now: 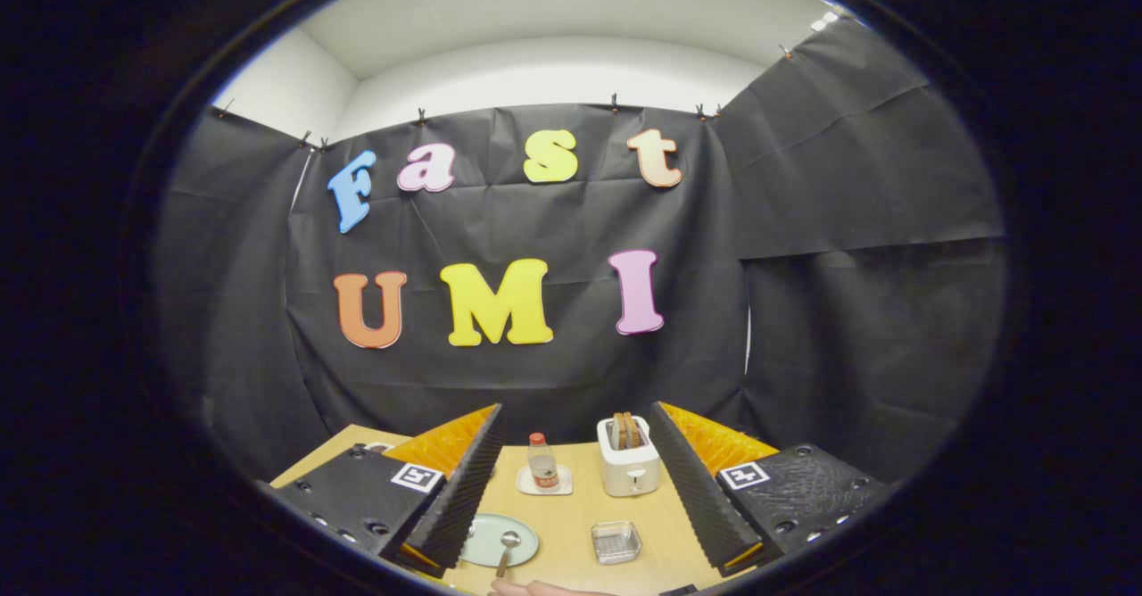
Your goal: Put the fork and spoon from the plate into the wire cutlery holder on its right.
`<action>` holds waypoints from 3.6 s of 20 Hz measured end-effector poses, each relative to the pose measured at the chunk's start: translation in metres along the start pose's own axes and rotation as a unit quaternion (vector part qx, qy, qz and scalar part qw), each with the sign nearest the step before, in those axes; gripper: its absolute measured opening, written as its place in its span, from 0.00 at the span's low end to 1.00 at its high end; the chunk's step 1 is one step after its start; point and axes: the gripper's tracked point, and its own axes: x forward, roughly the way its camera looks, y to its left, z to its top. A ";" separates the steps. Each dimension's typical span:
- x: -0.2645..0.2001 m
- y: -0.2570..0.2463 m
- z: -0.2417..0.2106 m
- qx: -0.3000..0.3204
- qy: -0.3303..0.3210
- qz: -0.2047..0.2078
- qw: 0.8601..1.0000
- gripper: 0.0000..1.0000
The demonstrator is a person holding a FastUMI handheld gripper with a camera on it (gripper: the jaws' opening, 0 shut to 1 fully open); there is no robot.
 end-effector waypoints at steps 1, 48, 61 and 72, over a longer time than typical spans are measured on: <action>0.001 0.004 -0.001 -0.001 0.003 -0.002 1.000 0.96; 0.107 0.126 -0.466 -0.015 0.448 -0.003 0.894 0.43; 0.103 0.117 -0.441 -0.019 0.487 0.023 0.873 0.01; 0.085 0.028 -0.356 -0.050 0.469 0.034 0.881 0.01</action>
